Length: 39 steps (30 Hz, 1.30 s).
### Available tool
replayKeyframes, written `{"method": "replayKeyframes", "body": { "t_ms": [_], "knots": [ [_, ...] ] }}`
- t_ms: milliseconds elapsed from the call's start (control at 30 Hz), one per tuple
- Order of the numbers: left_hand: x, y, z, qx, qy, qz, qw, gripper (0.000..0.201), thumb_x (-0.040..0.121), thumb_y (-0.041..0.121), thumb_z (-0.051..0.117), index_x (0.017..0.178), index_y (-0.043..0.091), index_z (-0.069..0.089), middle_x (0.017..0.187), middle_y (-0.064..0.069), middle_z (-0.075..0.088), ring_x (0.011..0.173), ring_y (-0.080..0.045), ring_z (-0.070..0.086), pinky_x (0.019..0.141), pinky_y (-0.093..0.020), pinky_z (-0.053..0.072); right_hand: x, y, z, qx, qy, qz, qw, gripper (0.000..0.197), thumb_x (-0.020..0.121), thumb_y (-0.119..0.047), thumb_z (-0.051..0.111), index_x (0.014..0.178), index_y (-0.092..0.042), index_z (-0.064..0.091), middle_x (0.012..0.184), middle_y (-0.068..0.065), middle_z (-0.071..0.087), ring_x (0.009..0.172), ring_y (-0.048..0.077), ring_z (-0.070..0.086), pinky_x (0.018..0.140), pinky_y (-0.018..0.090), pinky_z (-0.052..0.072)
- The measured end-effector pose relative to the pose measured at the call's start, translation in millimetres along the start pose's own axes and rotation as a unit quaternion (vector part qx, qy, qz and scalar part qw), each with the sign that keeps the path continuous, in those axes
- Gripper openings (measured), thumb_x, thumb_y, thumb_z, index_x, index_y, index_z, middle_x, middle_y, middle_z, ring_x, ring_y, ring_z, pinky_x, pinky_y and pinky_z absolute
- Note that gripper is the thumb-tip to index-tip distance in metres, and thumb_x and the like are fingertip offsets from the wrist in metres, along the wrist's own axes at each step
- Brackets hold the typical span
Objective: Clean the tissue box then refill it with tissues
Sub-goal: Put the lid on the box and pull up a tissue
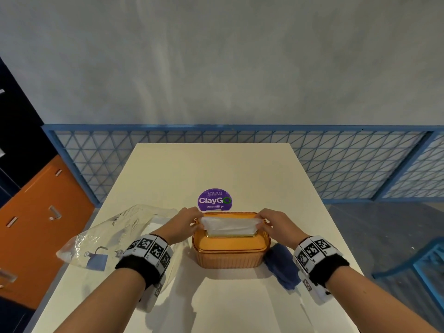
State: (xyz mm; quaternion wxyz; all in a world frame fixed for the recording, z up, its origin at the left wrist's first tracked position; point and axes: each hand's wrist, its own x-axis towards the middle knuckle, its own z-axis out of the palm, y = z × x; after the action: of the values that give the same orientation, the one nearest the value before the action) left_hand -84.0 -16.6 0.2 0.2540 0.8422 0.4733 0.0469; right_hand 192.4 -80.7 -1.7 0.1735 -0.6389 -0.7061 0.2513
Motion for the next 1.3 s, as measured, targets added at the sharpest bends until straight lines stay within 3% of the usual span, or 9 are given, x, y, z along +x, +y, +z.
{"method": "replayKeyframes", "body": {
  "t_ms": [133, 200, 300, 400, 533, 700, 933, 1200, 1300],
  "knots": [
    [-3.2, 1.7, -4.1, -0.101, 0.049, -0.019, 0.994, 0.01, 0.096, 0.015, 0.05, 0.088, 0.013, 0.056, 0.093, 0.001, 0.056, 0.09, -0.016, 0.05, 0.068, -0.016, 0.038, 1.4, -2.9, 0.8, 0.002, 0.018, 0.012, 1.0, 0.019, 0.094, -0.01, 0.049, 0.107, -0.003, 0.061, 0.109, 0.011, 0.064, 0.098, 0.021, 0.056, 0.084, 0.026, 0.043],
    [-5.2, -0.3, -7.8, -0.154, 0.054, -0.027, 0.986, 0.02, 0.095, 0.012, 0.048, 0.078, 0.022, 0.05, 0.089, 0.003, 0.058, 0.09, -0.017, 0.053, 0.072, -0.011, 0.039, 4.1, -3.3, 0.1, 0.002, 0.024, 0.018, 1.0, 0.019, 0.095, -0.01, 0.047, 0.106, -0.002, 0.06, 0.107, 0.013, 0.064, 0.093, 0.021, 0.055, 0.078, 0.024, 0.04],
    [-6.5, 0.7, -5.7, -0.17, 0.015, -0.038, 0.985, 0.011, 0.093, 0.011, 0.053, 0.097, 0.02, 0.057, 0.1, 0.003, 0.057, 0.093, -0.016, 0.053, 0.075, -0.011, 0.04, 6.9, -4.3, -2.8, 0.004, 0.017, 0.028, 0.999, 0.017, 0.095, -0.011, 0.048, 0.104, -0.003, 0.06, 0.106, 0.014, 0.065, 0.089, 0.017, 0.052, 0.077, 0.025, 0.04],
    [-2.1, 5.2, 5.6, -0.161, 0.009, -0.036, 0.986, 0.027, 0.09, 0.011, 0.059, 0.117, 0.009, 0.059, 0.104, 0.0, 0.052, 0.098, -0.013, 0.047, 0.073, -0.006, 0.035, 6.2, -3.9, -4.4, 0.016, 0.013, 0.034, 0.999, 0.016, 0.094, -0.011, 0.05, 0.102, -0.004, 0.061, 0.105, 0.014, 0.065, 0.092, 0.021, 0.056, 0.084, 0.031, 0.045],
    [0.1, 10.4, 13.9, -0.202, 0.047, -0.062, 0.976, 0.006, 0.092, 0.011, 0.056, 0.089, 0.016, 0.057, 0.091, 0.001, 0.053, 0.089, -0.015, 0.048, 0.071, -0.011, 0.035, 3.6, -2.5, -3.6, 0.022, 0.011, 0.039, 0.999, 0.018, 0.095, -0.013, 0.049, 0.104, -0.003, 0.06, 0.105, 0.013, 0.065, 0.093, 0.021, 0.055, 0.081, 0.029, 0.043],
    [0.5, 10.0, 14.4, -0.235, 0.098, -0.092, 0.963, 0.03, 0.095, 0.011, 0.05, 0.068, 0.019, 0.042, 0.069, 0.005, 0.049, 0.062, -0.008, 0.043, 0.057, -0.015, 0.033, 1.8, -2.4, -0.2, 0.02, 0.032, 0.048, 0.998, 0.011, 0.097, -0.013, 0.046, 0.09, -0.006, 0.051, 0.091, 0.011, 0.059, 0.084, 0.02, 0.05, 0.069, 0.026, 0.034],
    [-1.1, 15.0, 17.1, -0.308, 0.143, -0.106, 0.935, 0.03, 0.096, 0.012, 0.048, 0.067, 0.019, 0.044, 0.068, 0.003, 0.05, 0.066, -0.011, 0.043, 0.06, -0.018, 0.034, 4.9, -2.4, -1.7, 0.041, 0.041, 0.049, 0.997, 0.013, 0.098, -0.015, 0.045, 0.086, -0.012, 0.05, 0.086, 0.006, 0.056, 0.081, 0.019, 0.049, 0.066, 0.024, 0.031],
    [5.3, 20.0, 17.5, -0.312, 0.17, -0.135, 0.925, 0.032, 0.095, 0.008, 0.046, 0.066, 0.017, 0.039, 0.066, 0.001, 0.046, 0.072, -0.02, 0.042, 0.058, -0.022, 0.033, 13.3, -4.3, 2.5, 0.062, 0.085, 0.075, 0.992, 0.02, 0.096, -0.011, 0.046, 0.096, 0.004, 0.06, 0.099, 0.021, 0.066, 0.084, 0.02, 0.051, 0.068, 0.025, 0.033],
    [3.3, 23.3, 18.6, -0.3, 0.174, -0.135, 0.928, 0.018, 0.096, 0.012, 0.048, 0.078, 0.015, 0.05, 0.08, -0.002, 0.053, 0.082, -0.021, 0.047, 0.06, -0.021, 0.038, 11.9, -0.2, 5.4, 0.086, 0.105, 0.068, 0.988, 0.02, 0.095, -0.015, 0.051, 0.105, -0.001, 0.061, 0.108, 0.015, 0.066, 0.097, 0.025, 0.059, 0.082, 0.029, 0.044]
  ]
}}
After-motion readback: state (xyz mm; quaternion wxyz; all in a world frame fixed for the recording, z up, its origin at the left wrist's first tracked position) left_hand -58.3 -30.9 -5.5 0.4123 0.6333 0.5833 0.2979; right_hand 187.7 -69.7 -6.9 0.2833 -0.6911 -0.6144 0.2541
